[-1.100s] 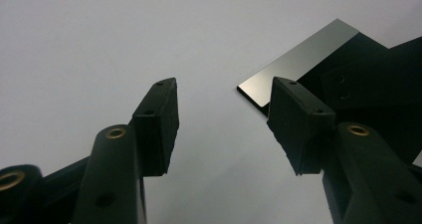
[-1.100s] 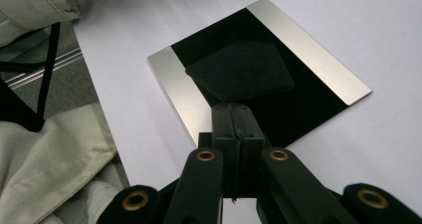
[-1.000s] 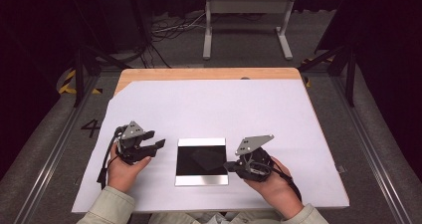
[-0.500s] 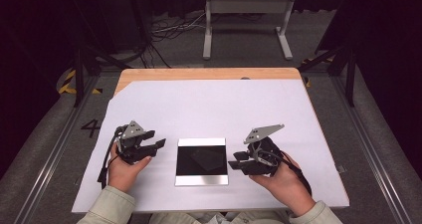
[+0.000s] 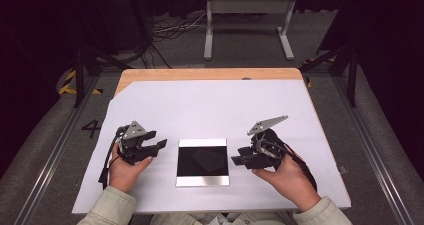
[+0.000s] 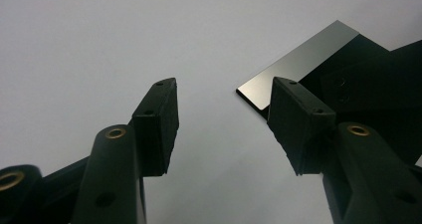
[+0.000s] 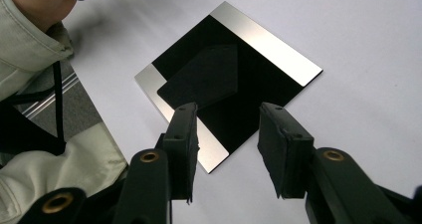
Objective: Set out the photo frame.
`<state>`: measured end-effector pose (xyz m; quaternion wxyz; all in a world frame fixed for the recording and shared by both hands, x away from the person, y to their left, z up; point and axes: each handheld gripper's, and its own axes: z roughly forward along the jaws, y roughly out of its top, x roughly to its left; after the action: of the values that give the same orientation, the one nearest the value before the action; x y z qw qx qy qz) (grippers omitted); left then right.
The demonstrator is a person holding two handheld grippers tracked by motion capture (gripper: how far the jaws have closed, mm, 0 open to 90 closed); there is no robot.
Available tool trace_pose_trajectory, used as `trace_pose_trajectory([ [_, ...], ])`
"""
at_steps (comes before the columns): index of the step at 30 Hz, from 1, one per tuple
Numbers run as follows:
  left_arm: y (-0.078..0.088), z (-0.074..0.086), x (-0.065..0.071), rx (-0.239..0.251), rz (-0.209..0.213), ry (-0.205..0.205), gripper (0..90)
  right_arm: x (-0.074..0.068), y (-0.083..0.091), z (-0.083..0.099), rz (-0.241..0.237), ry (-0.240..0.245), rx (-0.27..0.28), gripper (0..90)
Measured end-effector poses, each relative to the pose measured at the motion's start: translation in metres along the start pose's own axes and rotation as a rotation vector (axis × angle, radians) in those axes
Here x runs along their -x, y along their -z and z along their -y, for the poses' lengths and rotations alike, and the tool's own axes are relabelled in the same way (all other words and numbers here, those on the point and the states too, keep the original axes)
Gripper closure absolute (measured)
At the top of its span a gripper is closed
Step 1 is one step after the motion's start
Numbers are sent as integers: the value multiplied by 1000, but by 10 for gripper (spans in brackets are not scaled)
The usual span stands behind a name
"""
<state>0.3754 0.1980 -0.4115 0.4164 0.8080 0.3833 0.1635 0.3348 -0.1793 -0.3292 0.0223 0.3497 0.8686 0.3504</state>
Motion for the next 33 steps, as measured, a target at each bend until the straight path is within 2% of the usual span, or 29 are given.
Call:
trace_pose_trajectory([
  [12, 2, 1, 0, 1, -7, -4, 461, 9, -4, -8, -51, -61, -10, 588],
  [17, 2, 2, 0, -1, -7, 4, 461, 17, -7, -12, -105, -116, -11, 584],
  [26, 5, 4, -1, -1, -13, 2, 461, 27, -24, -18, -170, -189, -47, 539],
  [33, 5, 5, -2, -2, -11, 6, 461, 34, -37, -21, -203, -242, -67, 511],
])
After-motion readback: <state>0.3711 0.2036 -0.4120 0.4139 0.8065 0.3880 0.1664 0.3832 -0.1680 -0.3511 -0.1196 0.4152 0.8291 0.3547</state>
